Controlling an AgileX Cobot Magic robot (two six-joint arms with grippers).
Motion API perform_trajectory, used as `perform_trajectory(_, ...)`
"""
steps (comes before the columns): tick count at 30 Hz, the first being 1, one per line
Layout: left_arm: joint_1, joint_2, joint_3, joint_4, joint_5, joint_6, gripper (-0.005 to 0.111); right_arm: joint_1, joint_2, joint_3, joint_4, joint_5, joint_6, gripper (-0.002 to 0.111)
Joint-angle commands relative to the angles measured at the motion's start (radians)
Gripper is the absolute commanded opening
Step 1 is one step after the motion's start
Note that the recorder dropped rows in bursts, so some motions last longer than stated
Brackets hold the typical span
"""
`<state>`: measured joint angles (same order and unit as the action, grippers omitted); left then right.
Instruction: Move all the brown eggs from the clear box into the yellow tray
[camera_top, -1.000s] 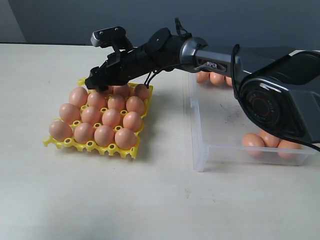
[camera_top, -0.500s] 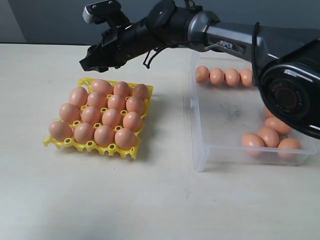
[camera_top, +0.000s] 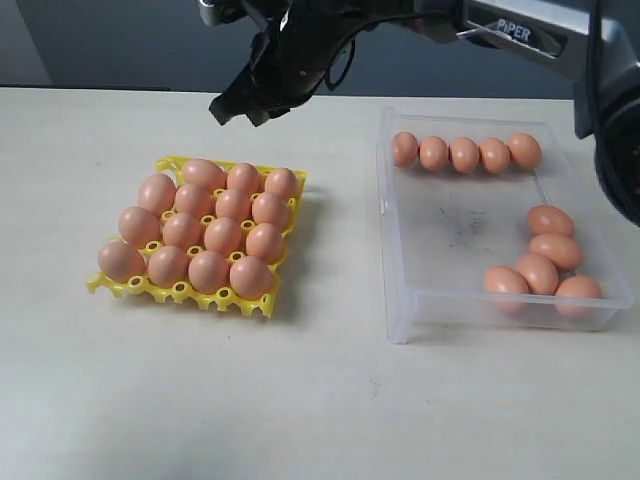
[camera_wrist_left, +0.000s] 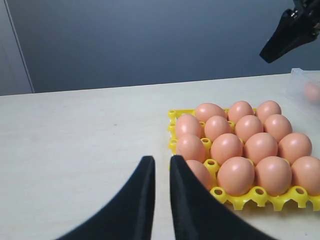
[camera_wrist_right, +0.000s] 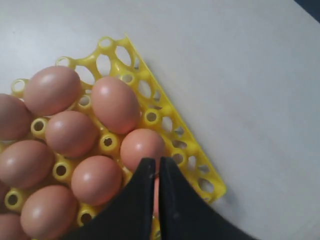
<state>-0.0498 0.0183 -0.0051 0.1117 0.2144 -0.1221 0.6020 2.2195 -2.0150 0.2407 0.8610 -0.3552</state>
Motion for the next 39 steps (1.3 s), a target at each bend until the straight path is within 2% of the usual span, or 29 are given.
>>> perform_trajectory(1, -0.002, 0.006, 0.005, 0.002, -0.006, -0.001, 0.012, -0.003, -0.072, -0.005, -0.031, 0.039, 0.045, 0.005)
perform_trajectory(5, -0.002, 0.006, 0.005, 0.002, -0.006, -0.001, 0.012, -0.003, -0.125, -0.005, -0.134, 0.067, 0.114, 0.005)
perform_trajectory(13, -0.002, 0.006, 0.005, 0.002, -0.006, -0.001, 0.012, -0.003, -0.201, -0.005, -0.406, 0.259, 0.243, 0.005)
perform_trajectory(23, -0.002, 0.006, 0.005, 0.002, -0.006, -0.001, 0.012, -0.003, -0.291, -0.003, -0.423, 0.311, 0.34, 0.005)
perform_trajectory(29, -0.002, 0.006, 0.005, 0.002, -0.006, -0.001, 0.012, -0.003, -0.392, -0.003, -0.535, 0.331, 0.409, 0.005)
perform_trajectory(39, -0.002, 0.006, 0.005, 0.002, -0.006, -0.001, 0.012, -0.003, -0.596, -0.003, -0.642, 0.36, 0.413, 0.005)
